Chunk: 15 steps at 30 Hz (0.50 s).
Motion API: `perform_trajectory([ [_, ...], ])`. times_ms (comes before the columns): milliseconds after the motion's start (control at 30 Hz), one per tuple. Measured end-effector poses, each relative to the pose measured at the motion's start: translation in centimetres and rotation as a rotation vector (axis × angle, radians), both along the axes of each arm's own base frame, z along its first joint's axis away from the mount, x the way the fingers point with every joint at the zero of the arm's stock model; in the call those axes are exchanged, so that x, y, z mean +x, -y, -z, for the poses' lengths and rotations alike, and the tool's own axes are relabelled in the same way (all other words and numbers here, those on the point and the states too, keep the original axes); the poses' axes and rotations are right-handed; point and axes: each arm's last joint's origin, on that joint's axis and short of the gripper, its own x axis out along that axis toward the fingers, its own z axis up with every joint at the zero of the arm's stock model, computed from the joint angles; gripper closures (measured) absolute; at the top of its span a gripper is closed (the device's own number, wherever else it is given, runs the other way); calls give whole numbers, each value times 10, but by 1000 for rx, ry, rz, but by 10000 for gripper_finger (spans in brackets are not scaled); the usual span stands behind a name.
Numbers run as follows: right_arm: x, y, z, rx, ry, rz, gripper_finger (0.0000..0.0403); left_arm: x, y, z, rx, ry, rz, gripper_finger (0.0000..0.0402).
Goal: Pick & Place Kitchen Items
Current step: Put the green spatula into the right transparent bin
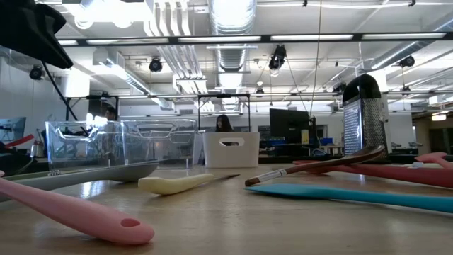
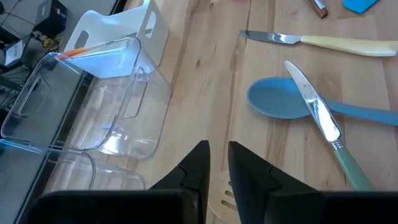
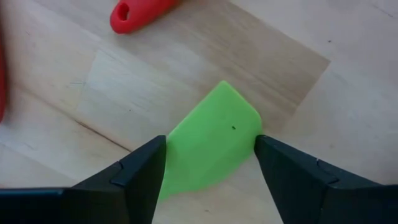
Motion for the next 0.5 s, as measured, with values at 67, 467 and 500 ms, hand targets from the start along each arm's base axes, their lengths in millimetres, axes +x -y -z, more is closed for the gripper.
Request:
perform_trajectory([
  [67, 0, 1, 1, -2, -3, -4, 158, 0, 0, 0, 0, 0, 0, 341],
  [467, 11, 7, 1, 41, -41, 15, 170, 0, 0, 0, 0, 0, 0, 344],
  [500, 11, 7, 1, 42, -42, 17, 168, 0, 0, 0, 0, 0, 0, 344],
])
